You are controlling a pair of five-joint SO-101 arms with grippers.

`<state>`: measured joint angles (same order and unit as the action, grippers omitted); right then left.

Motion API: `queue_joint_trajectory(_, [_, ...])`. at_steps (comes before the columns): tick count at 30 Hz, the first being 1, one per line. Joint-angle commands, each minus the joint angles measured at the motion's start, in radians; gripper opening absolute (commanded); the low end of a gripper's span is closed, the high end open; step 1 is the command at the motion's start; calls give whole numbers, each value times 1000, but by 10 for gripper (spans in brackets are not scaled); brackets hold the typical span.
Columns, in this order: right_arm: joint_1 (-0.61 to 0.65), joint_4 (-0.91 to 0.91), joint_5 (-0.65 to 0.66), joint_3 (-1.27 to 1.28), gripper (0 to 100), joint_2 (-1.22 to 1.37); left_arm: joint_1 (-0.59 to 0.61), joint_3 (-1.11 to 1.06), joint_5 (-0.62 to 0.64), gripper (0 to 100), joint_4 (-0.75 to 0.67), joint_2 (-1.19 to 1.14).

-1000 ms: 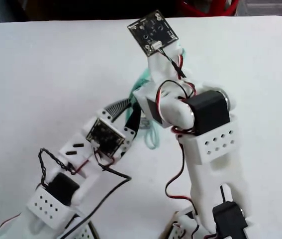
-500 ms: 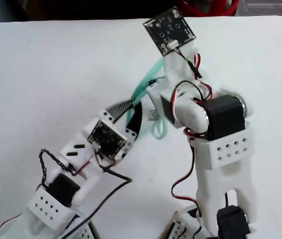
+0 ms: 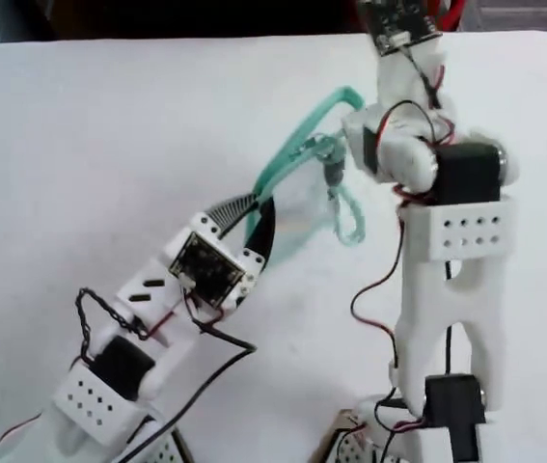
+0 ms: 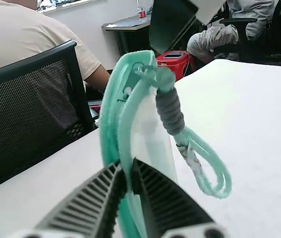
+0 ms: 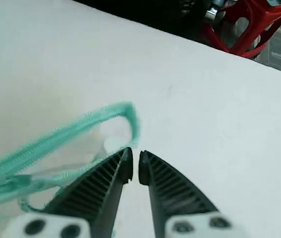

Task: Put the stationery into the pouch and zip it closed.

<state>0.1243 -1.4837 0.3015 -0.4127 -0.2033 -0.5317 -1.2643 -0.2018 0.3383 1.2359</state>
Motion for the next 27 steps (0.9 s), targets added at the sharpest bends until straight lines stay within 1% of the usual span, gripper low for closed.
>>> queue_joint_trajectory(1, [-30,47,15,-38,19,-1,10,-2,-5,23,-2,-2])
queue_joint_trajectory(5, [-41,47,15,-37,19,-8,10,-2,-5,23,-3,-2])
queue_joint_trajectory(7, [-30,-1,11,-58,19,-25,12,-2,-5,23,-3,-2])
queue_joint_trajectory(11, [70,-176,9,-130,29,-79,12,-2,-5,23,-3,-2])
queue_joint_trajectory(13, [131,-240,9,-152,89,-96,12,-2,-5,23,-3,-2])
queue_joint_trajectory(15, [154,-237,9,-110,170,-120,12,-2,-5,23,-2,-2])
queue_joint_trajectory(17, [168,-237,15,-55,216,-124,12,-2,-5,23,-2,-2])
queue_joint_trajectory(22, [271,-236,75,58,218,-134,12,-2,-5,23,-2,-2])
queue_joint_trajectory(27, [289,-191,78,49,219,-122,12,-2,-5,23,-2,-2])
